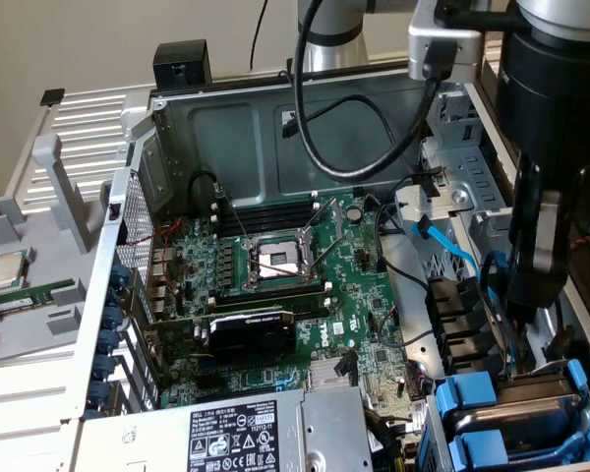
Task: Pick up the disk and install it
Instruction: 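Insert the first disk wire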
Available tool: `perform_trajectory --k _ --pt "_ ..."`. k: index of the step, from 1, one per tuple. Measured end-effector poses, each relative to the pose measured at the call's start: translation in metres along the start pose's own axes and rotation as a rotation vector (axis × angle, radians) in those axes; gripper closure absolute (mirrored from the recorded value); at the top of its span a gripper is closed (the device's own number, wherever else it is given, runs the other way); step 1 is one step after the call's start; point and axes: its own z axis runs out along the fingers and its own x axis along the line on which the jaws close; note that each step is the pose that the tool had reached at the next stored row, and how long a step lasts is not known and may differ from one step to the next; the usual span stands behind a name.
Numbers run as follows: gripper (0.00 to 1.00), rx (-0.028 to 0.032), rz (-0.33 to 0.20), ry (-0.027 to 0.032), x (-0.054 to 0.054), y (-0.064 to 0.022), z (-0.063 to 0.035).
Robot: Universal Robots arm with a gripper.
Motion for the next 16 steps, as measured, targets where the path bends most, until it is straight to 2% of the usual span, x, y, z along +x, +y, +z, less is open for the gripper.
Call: perform_trajectory --k 4,9,13,16 --pt "0.65 0.0150 0.000 0.0038 0.0011 0.0031 -0.0005" --pt "0.65 0.0281 0.009 0.0059 0.0023 0.0054 -0.0009" --pt "0.65 0.0395 0.031 0.0143 0.0024 0.0054 -0.0007" --pt "0.65 0.0457 0.043 0.0166 0.0025 0.0057 -0.0007"
